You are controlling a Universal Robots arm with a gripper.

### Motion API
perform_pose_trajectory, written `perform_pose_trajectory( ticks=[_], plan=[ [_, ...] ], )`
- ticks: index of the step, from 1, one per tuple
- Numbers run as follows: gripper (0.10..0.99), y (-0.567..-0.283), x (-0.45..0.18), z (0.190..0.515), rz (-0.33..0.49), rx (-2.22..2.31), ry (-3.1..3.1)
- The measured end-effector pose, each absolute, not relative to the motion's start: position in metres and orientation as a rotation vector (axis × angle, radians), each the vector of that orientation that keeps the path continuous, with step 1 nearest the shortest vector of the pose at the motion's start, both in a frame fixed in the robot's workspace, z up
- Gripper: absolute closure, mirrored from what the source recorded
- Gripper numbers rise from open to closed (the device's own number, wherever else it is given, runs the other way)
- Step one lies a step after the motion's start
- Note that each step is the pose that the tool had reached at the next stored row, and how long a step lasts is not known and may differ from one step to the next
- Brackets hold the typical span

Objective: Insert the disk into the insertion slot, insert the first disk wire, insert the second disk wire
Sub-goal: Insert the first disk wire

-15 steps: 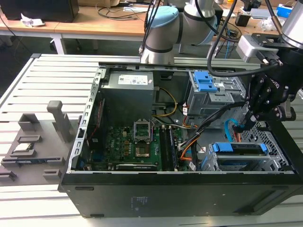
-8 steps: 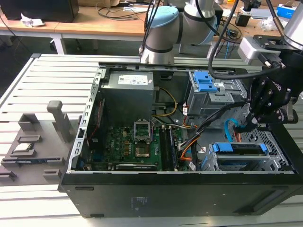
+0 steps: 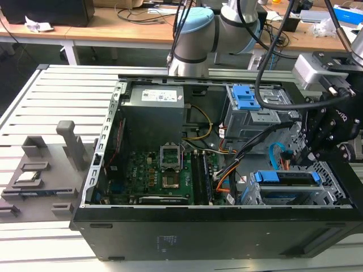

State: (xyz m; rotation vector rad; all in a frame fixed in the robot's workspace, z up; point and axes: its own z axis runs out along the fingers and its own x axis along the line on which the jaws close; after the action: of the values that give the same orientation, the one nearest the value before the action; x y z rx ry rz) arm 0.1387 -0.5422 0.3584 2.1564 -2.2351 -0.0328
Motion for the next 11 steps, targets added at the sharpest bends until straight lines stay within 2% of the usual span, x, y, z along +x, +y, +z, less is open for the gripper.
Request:
perform_pose_trajectory(
  ticks=[7, 9, 10, 11],
  plan=[
    [0.973, -0.5436, 0.1387, 0.3584, -0.033, 2.157, -2.235],
    [0.851, -0.5436, 0.1387, 0.3584, -0.033, 2.156, -2.235],
    [0.851, -0.5436, 0.1387, 0.3584, -0.033, 2.156, -2.235],
    [0.784, -0.5427, 0.1387, 0.3582, -0.033, 2.157, -2.235]
  ],
)
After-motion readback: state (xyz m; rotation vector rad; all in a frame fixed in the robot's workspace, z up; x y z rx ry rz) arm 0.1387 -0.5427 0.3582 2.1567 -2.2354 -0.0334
